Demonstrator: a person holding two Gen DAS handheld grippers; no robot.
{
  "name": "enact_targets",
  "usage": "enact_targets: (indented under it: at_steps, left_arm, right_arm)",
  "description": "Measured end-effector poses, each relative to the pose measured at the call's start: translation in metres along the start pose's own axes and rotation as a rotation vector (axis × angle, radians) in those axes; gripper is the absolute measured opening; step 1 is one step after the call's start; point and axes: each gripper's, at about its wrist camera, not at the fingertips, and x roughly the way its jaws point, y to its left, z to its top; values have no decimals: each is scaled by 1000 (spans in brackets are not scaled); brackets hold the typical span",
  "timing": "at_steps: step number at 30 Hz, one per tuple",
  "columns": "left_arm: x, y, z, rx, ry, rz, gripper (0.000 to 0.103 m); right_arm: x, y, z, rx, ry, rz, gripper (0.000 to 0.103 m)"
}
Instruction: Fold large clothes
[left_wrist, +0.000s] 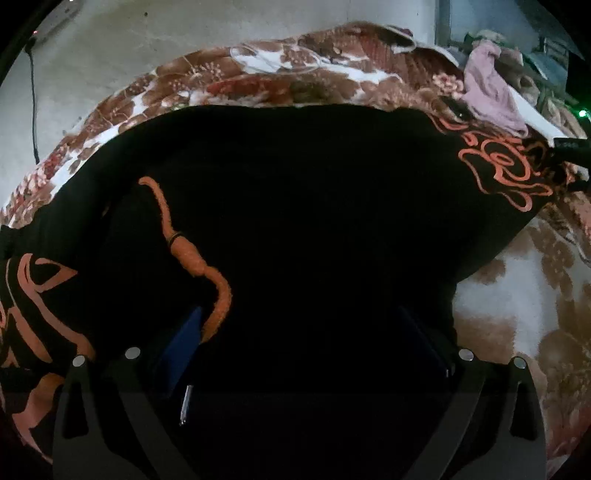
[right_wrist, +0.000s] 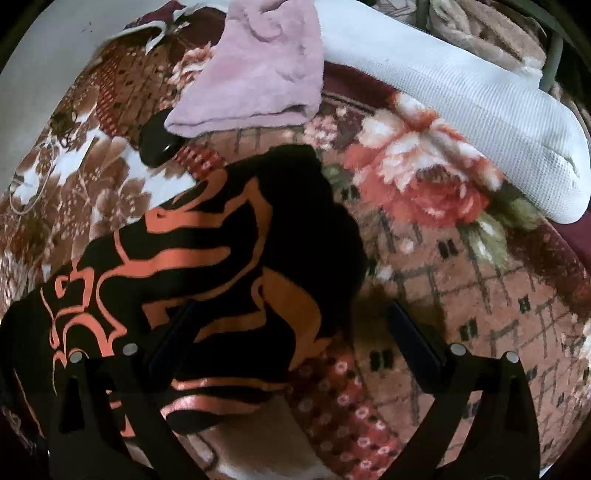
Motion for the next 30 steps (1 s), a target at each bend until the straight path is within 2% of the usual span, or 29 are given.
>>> enact_targets:
  at_steps: [3, 7, 11, 17, 22, 30]
  left_arm:
    - [2, 1, 0, -4, 3, -9, 99]
    - [5, 0, 1, 6, 4, 5, 99]
    - [6, -1, 1, 10, 5, 13, 99]
    - [6, 0, 1, 11, 8, 13, 99]
    - [8, 0, 2, 9, 5, 16, 99]
    - [8, 0, 2, 6, 17, 12, 99]
  right_arm:
    - [4, 6, 2, -36, 18, -5, 59]
    - [0, 7, 2, -41, 16, 2, 34]
    - [-15, 5, 2, -40, -28, 26, 27]
    - [-59, 32, 0, -192, -124, 27, 23]
    - [-97, 50, -9, -164, -107, 92, 23]
    - [-171, 132, -63, -276, -144, 229, 23]
